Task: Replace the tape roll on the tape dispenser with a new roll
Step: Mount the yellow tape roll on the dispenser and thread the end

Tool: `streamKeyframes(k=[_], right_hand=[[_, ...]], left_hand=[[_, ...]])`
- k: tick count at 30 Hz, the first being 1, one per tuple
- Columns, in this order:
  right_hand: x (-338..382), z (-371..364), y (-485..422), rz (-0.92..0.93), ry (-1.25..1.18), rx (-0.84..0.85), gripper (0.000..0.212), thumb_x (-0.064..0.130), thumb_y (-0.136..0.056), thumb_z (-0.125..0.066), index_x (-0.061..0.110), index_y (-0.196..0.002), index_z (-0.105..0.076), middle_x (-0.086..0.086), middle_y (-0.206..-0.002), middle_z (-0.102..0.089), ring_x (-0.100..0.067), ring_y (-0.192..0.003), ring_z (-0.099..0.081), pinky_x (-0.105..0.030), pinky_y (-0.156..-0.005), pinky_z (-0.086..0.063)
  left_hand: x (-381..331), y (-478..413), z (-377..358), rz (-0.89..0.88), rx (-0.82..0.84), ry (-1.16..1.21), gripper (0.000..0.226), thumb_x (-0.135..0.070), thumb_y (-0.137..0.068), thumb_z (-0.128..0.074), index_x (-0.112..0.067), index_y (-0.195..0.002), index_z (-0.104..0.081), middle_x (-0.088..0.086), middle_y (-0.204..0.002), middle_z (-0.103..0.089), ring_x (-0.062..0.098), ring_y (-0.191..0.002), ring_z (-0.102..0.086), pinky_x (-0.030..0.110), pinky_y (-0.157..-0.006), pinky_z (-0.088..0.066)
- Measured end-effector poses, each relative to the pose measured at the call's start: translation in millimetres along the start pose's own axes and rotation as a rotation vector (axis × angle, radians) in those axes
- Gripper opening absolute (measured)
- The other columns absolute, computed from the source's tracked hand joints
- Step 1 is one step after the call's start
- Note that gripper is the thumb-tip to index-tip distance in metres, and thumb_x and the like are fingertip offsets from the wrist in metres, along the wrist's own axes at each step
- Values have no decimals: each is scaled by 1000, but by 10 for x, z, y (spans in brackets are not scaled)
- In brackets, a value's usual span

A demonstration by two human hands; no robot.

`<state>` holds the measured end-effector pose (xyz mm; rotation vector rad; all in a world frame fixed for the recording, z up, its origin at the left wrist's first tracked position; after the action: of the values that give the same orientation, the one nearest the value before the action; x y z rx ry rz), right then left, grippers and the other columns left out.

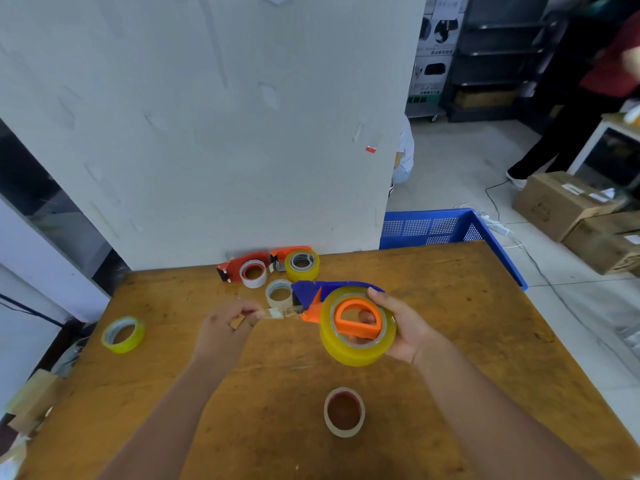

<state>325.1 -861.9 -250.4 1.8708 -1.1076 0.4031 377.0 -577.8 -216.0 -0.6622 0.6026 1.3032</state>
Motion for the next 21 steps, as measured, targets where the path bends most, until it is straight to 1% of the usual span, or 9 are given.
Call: streamKeyframes(k=[3, 6, 7, 10, 12, 15, 17, 19, 21], right_hand=[[-43, -23, 11, -7, -15, 17, 77, 39, -64, -89, 7, -129, -62, -21, -124, -68, -35, -108, -67, -50, -90, -55], [-93, -7, -4, -14, -40, -14, 64, 45, -77, -77, 7, -127, -64, -22, -126, -68, -38, -115, -64, -54, -98, -51], [-108, 0, -4, -16, -40, -30, 63, 47, -78, -74, 7, -125, -65, -23, -126, -68, -39, -117, -64, -55, -100, -50], [-148, 4, -4, -24, -1, -51, 58, 50, -79, -70, 7, -119, -69, -21, -119, -71, -37, -110, -66, -55, -100, -50], [-191, 9, -7, -38, 29, -48, 66, 49, -74, -77, 5, -122, -68, -22, -119, -69, -36, -109, -64, -57, -106, -45], [-245, 39, -28, -72, 67, -59, 85, 49, -59, -89, 5, -128, -64, -26, -125, -63, -38, -112, -61, -61, -107, -41], [-283, 74, -44, -86, 74, -67, 90, 49, -57, -91, 5, -129, -62, -24, -122, -60, -38, -111, -59, -60, -104, -44], [-306, 78, -33, -91, 79, -55, 82, 49, -59, -89, 3, -122, -66, -21, -111, -61, -36, -103, -60, -55, -97, -51], [-324, 79, -16, -92, 71, -47, 60, 50, -64, -84, 6, -104, -72, -15, -93, -64, -32, -90, -63, -51, -86, -56]], left_hand=[[27, 45, 36, 56, -95, 118, 15, -20, -87, -65, -35, -90, -64, -20, -90, -64, 3, -87, -59, 23, -72, -48], [98, 116, 43, 51, -145, 198, 21, -21, -86, -66, -39, -97, -61, -16, -97, -64, 9, -93, -61, 24, -78, -49], [110, 141, 28, 44, -120, 202, 27, -27, -84, -68, -41, -104, -58, -14, -104, -63, 10, -97, -60, 24, -80, -49], [53, 164, -70, 13, 78, 185, 77, -42, -71, -79, -43, -135, -36, -17, -134, -43, 3, -113, -51, 29, -92, -44], [-25, 136, -135, 37, 182, 94, 87, -40, -69, -82, -50, -137, -28, -18, -142, -36, 4, -122, -43, 36, -99, -42], [-41, 59, -168, 92, 247, -9, 79, -30, -75, -78, -59, -131, -31, -16, -148, -37, 10, -133, -37, 48, -107, -40], [-27, 28, -147, 47, 285, 50, 72, -22, -81, -73, -60, -128, -34, -17, -144, -43, 5, -129, -42, 44, -108, -40], [-28, 34, -127, -13, 315, 79, 56, -19, -86, -67, -57, -120, -44, -23, -129, -54, 0, -120, -49, 37, -106, -42], [-23, 38, -124, 3, 285, 64, 31, -24, -86, -67, -50, -101, -59, -25, -112, -62, 1, -112, -54, 35, -102, -43]])
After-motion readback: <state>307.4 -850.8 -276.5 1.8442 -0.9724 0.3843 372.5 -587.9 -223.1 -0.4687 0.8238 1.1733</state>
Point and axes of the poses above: each hand's wrist, its own y-axis away from the middle knuckle, its own z-axis out of the back of the hand, x = y × z, the point moved 3 cm from there along -y, towards the middle knuckle
